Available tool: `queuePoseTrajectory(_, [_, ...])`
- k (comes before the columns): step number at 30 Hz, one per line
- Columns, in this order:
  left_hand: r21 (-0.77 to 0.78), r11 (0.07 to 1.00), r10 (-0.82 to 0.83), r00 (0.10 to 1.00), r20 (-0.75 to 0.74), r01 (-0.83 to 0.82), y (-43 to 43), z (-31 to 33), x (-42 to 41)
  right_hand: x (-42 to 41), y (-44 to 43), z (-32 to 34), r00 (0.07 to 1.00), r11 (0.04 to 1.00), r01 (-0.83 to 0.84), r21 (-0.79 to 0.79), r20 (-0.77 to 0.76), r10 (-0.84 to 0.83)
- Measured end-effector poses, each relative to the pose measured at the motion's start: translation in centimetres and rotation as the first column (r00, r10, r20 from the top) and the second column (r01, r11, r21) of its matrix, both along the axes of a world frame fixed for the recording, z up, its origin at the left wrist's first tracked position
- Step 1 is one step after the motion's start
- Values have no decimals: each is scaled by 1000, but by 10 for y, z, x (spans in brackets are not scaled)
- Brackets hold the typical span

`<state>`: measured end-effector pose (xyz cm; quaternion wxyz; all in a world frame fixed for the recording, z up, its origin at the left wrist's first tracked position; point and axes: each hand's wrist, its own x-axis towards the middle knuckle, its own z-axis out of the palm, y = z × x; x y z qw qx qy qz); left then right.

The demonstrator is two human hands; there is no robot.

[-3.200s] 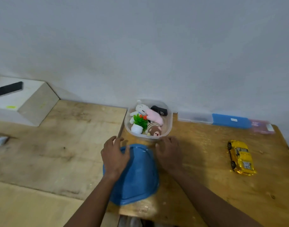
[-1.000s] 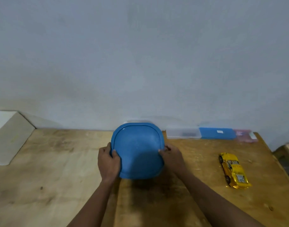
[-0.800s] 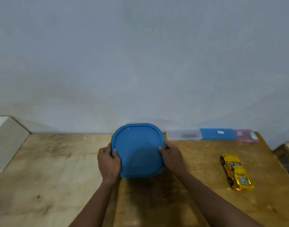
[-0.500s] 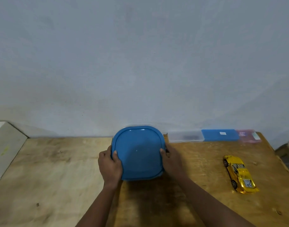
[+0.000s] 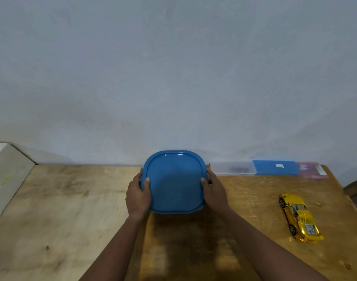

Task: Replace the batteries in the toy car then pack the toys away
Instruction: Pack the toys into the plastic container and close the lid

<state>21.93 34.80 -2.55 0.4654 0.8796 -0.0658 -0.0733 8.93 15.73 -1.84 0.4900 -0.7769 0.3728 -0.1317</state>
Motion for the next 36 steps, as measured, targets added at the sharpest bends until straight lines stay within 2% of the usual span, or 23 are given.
queuePoseTrajectory(6, [-38,999,-25,999,-45,24,-2,6,6,5,-2,2,999,999,33,44,-18,-32])
queuePoseTrajectory(11, [-20,999,-26,997,-79,24,-10,8,17,21,-5,2,990,988,126,87,-74,-120])
queuePoseTrajectory(18, [-71,992,86,961,-262,-109,-14,-10,26,36,-6,-4,950,913,311,264,-79,-301])
queuePoseTrajectory(24, [-165,979,51,934,-354,-116,-17,-6,29,34,-9,-13,945,891,322,320,-53,-322])
queuePoseTrajectory(29, [-186,977,36,937,-347,-106,-19,-3,27,34,-9,-17,944,885,316,343,-20,-329])
queuePoseTrajectory(36, [-217,972,3,925,-381,-92,-20,-1,32,36,-12,-7,963,917,266,296,-28,-269])
